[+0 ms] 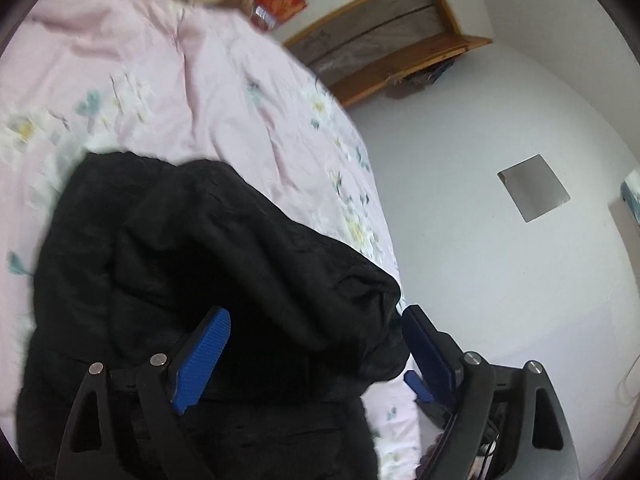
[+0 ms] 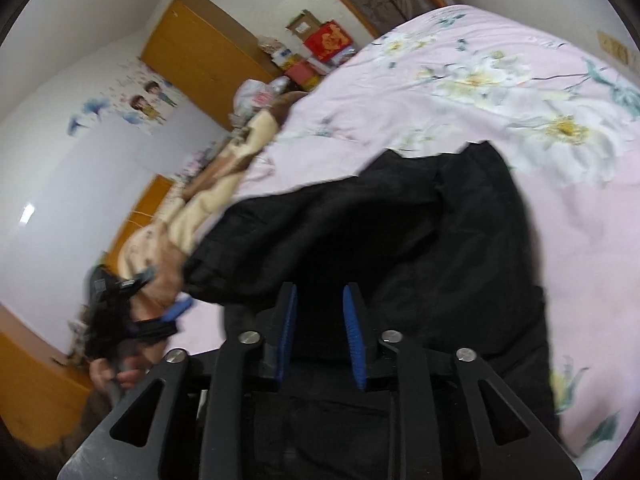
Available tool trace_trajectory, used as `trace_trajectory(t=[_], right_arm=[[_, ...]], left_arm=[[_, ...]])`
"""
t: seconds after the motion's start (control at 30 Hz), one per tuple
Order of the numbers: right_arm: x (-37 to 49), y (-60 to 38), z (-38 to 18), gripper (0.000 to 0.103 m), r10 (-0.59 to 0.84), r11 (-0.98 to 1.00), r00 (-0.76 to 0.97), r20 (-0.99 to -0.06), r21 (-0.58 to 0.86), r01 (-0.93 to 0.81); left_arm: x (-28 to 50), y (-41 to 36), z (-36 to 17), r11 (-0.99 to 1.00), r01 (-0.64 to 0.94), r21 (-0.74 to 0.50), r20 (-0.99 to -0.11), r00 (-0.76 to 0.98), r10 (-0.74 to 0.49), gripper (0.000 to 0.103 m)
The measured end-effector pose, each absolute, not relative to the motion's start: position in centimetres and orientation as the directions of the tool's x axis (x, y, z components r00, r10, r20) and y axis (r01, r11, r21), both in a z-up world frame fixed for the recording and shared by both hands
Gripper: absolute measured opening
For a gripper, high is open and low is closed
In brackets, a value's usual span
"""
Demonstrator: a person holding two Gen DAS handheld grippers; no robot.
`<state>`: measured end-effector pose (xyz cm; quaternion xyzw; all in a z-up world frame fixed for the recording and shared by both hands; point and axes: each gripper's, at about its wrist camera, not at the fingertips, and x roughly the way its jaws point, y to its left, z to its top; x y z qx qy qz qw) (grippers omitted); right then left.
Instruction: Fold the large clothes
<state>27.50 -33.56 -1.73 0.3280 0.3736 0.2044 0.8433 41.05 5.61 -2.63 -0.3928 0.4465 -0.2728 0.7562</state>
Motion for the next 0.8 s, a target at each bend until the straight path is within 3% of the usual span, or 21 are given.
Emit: trace_trajectory(t=[0.07,0.17,0.23,0.33,0.4,0.57,0.67,0.8], right_arm=[[28.1,-32.6,-1.9,0.066,0.63,0.668,0.624,-0.463,0.732,-0.131],[28.3,-30.5,-2.2,0.066,0.599,0.741,0.609,-0.52,0.648,-0.176],[28.3,-29.1,-2.4,0.066,0.576,0.788,0.595,-0.561,0.575,-0.221],[28.1,-27.3,-3.1,0.066,0.495,0.867,0.591,-0.637,0.407,-0.287],[28.0,-26.3,-3.7,0.066,0.48,0.877,0.591,-0.649,0.328,-0.352],[30.6,-23.7,-5.2,0.066,0.413,0.902,0.617,-0.669,0.206,-0.381],[33.1,-24.1,-6.1,0.066,0.269,0.957,0.675,-0.687,0.115,-0.265],[33.8,-26.3,-5.7,0.066,0.013,1.0,0.776,-0.631,0.014,-0.005]], left_arm=[[42.6,4.1,-3.3,0.524,0.022,-0.851,-0.472,0.406,-0.782,0.088],[44.6,1.5,-4.7,0.57,-0.041,-0.821,-0.554,0.305,-0.775,0.085],[45.0,0.8,-4.7,0.579,-0.047,-0.814,-0.564,0.298,-0.77,0.05],[45.6,0.4,-3.1,0.582,0.005,-0.813,-0.547,0.338,-0.766,0.027],[45.7,0.7,-1.6,0.571,0.031,-0.821,-0.52,0.372,-0.769,0.021],[45.4,1.1,1.6,0.554,0.091,-0.828,-0.476,0.409,-0.779,0.018],[44.0,1.4,2.3,0.534,0.144,-0.833,-0.443,0.405,-0.8,0.017],[42.7,1.7,0.6,0.539,0.133,-0.832,-0.46,0.379,-0.803,0.017]])
